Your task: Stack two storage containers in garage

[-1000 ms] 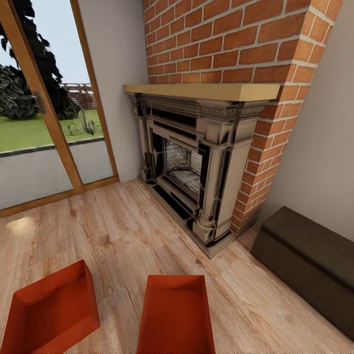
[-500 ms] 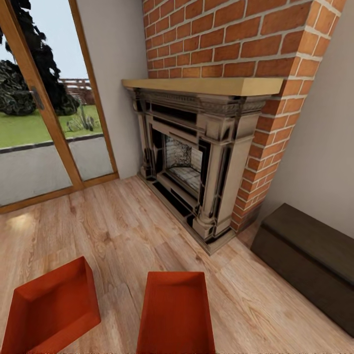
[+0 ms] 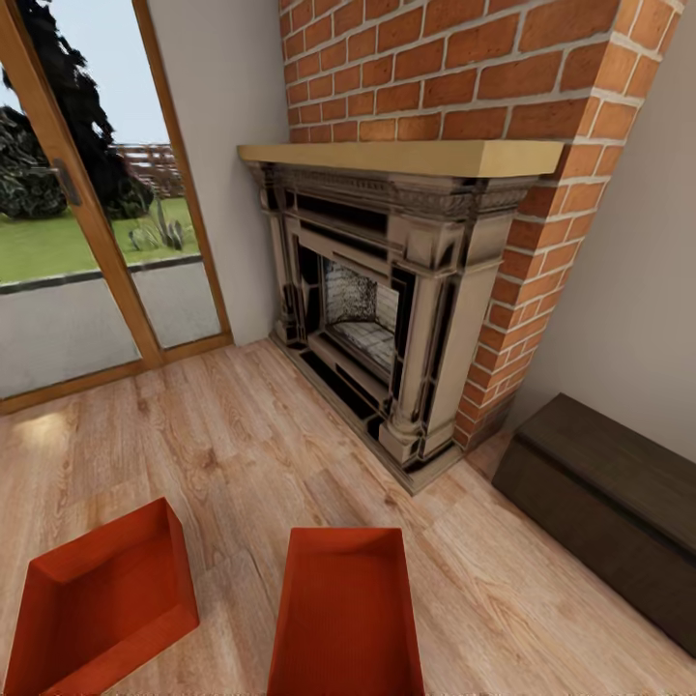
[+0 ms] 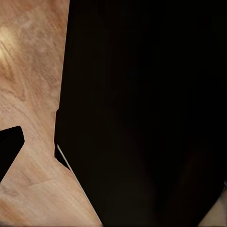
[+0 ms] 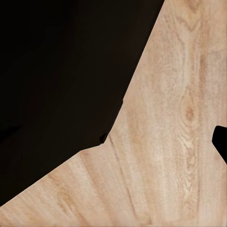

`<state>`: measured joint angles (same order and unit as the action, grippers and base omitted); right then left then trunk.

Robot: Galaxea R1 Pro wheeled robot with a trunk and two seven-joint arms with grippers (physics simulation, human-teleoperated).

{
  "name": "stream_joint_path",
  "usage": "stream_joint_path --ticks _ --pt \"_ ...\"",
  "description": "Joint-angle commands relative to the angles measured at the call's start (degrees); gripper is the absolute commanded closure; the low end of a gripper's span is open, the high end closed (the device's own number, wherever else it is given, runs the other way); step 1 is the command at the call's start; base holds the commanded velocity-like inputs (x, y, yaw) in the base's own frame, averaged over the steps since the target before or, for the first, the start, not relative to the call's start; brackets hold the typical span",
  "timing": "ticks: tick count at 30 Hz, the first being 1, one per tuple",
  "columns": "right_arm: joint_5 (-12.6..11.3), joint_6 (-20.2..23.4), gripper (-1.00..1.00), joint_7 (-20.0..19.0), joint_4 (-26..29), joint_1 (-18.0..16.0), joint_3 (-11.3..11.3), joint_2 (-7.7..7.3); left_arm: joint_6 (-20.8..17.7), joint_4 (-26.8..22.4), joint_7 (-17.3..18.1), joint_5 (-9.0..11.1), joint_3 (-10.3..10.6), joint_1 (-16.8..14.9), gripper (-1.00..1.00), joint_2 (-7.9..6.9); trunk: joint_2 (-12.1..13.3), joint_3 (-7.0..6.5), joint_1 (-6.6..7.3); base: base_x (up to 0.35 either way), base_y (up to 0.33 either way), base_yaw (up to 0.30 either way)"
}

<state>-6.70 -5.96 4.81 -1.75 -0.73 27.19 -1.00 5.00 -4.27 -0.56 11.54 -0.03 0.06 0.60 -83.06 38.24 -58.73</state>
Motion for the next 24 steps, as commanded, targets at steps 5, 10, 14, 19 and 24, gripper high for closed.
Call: stream_joint_path --ticks 5,10,14,19,24 --pt "-0.6 -0.4 -1.0 0.0 -0.2 -0.1 0.5 0.03 0.1 0.0 -0.1 0.3 0.1 0.0 -1.0 0.01 0.0 0.49 0.0 0.0 0.0 0.0" --pt "-0.6 -0.4 -1.0 0.0 -0.2 -0.1 0.5 0.03 0.1 0.0 -0.1 0.3 0.0 0.0 -1.0 0.01 0.0 0.93 0.0 0.0 0.0 0.0" --pt "-0.6 -0.4 -1.0 0.0 -0.2 -0.1 0.5 0.03 0.1 0.0 -0.1 0.3 0.0 0.0 -1.0 0.01 0.0 1.29 0.0 0.0 0.0 0.0" --pt "-0.6 -0.4 -1.0 0.0 -0.2 -0.1 0.5 0.03 0.1 0.0 -0.1 0.3 0.0 0.0 -1.0 0.01 0.0 1.73 0.0 0.0 0.0 0.0" --pt "-0.6 -0.4 -1.0 0.1 -0.2 -0.1 0.5 0.03 0.1 0.0 -0.1 0.3 0.0 0.0 -1.0 0.01 0.0 2.18 0.0 0.0 0.0 0.0"
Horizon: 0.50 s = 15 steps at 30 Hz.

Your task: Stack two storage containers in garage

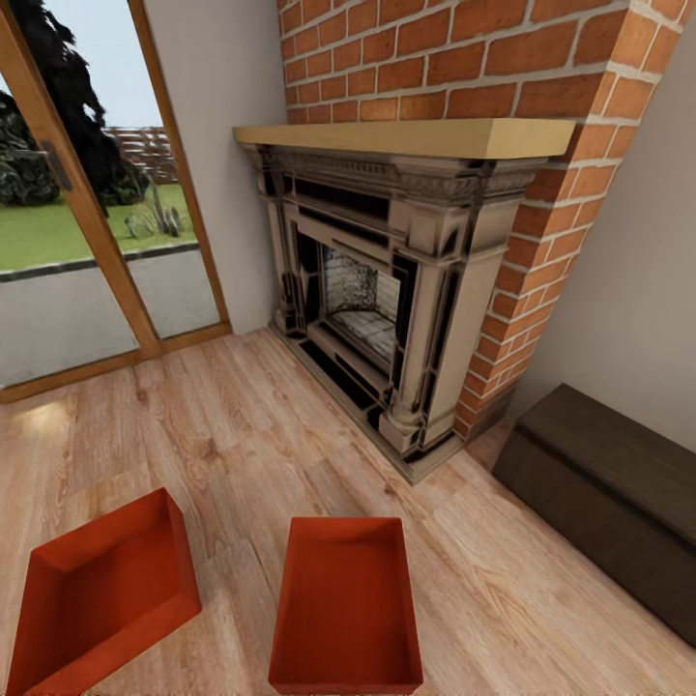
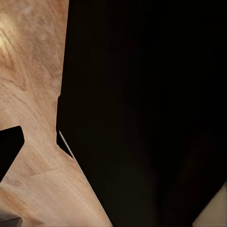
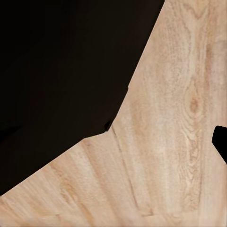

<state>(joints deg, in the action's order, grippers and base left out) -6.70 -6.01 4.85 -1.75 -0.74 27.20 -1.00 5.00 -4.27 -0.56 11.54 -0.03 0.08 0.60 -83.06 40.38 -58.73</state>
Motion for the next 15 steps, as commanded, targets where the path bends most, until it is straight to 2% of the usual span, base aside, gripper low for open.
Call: stream_joint_path --ticks 1,15 --pt "-0.6 -0.4 -1.0 0.0 -0.2 -0.1 0.5 0.03 0.1 0.0 -0.1 0.3 0.0 0.0 -1.0 0.01 0.0 0.13 0.0 0.0 0.0 0.0" --pt "-0.6 -0.4 -1.0 0.0 -0.2 -0.1 0.5 0.03 0.1 0.0 -0.1 0.3 0.1 0.0 -1.0 0.01 0.0 1.38 0.0 0.0 0.0 0.0"
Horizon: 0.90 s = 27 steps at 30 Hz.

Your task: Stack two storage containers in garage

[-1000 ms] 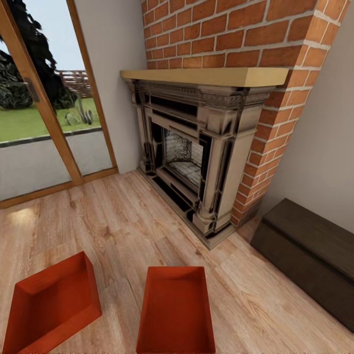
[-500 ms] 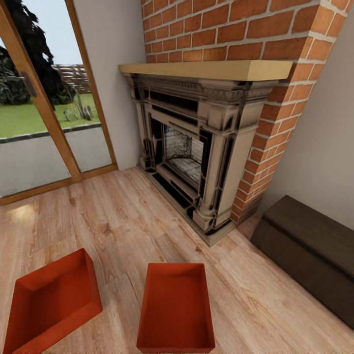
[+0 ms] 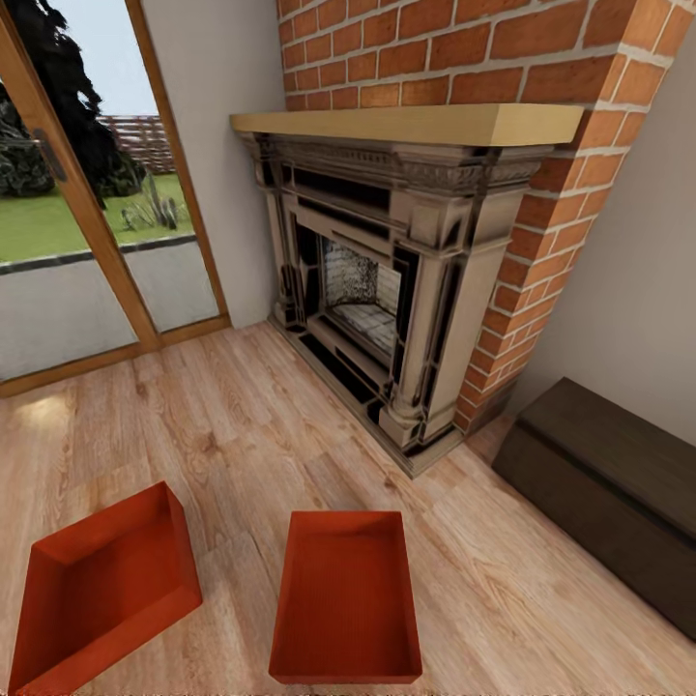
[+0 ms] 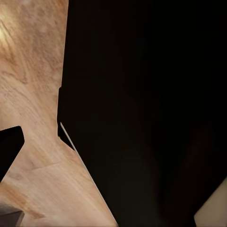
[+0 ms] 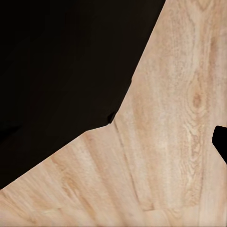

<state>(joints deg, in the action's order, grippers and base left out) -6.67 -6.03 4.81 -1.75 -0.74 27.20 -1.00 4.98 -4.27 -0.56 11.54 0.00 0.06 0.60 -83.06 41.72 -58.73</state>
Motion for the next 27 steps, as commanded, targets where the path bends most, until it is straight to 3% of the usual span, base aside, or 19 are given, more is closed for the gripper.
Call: stream_joint_path --ticks 1,27 --pt "-0.6 -0.4 -1.0 0.0 -0.2 -0.1 0.5 0.05 0.1 0.0 -0.1 0.3 0.0 0.0 -1.0 0.01 0.0 0.13 0.0 0.0 0.0 0.0" --pt "-0.6 -0.4 -1.0 0.0 -0.2 -0.1 0.5 0.1 0.1 0.0 -0.1 0.3 0.0 0.0 -1.0 0.01 0.0 2.44 0.0 0.0 0.0 0.0"
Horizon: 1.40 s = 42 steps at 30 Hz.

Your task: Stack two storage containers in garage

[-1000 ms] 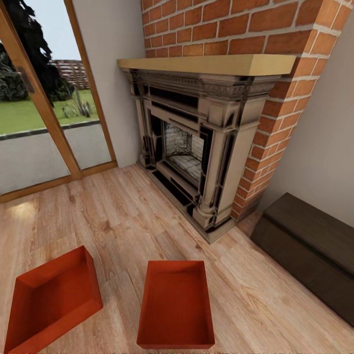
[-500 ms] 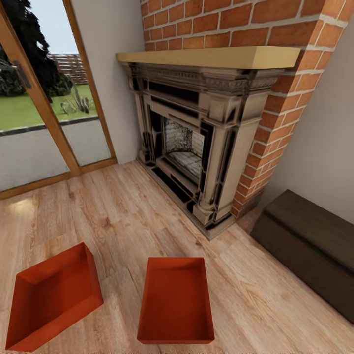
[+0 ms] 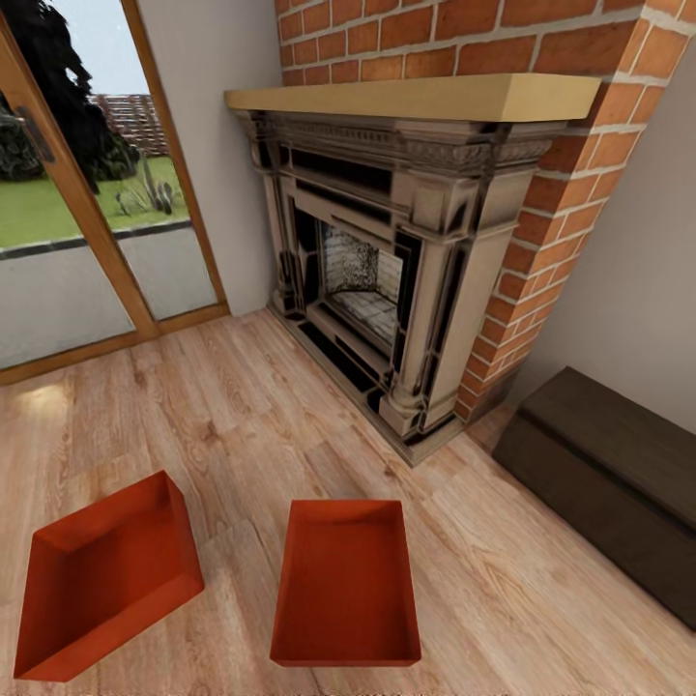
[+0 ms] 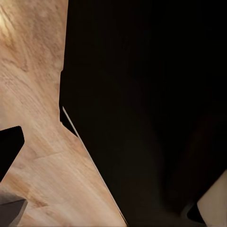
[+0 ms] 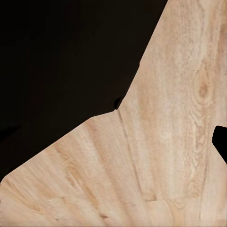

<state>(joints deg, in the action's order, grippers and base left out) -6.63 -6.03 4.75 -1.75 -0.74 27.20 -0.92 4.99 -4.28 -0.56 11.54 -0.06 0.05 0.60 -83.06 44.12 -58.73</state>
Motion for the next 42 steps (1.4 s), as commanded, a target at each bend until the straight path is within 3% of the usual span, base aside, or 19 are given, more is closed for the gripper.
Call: stream_joint_path --ticks 1,33,42 --pt "-0.6 -0.4 -1.0 0.0 -0.2 -0.1 0.5 0.03 0.1 0.0 -0.1 0.3 0.0 0.0 -1.0 0.01 0.0 0.13 0.0 0.0 0.0 0.0" --pt "-0.7 -0.4 -1.0 0.1 -0.2 -0.1 0.4 -0.07 0.2 -0.5 -0.1 0.6 0.0 0.0 -1.0 0.19 0.0 2.97 0.0 0.0 0.0 0.0" --pt "-0.6 -0.9 -1.0 0.2 -0.2 -0.1 0.3 -0.28 0.2 -0.2 0.0 0.7 -0.1 0.0 -1.0 0.26 0.0 3.18 0.0 0.0 0.0 0.0"
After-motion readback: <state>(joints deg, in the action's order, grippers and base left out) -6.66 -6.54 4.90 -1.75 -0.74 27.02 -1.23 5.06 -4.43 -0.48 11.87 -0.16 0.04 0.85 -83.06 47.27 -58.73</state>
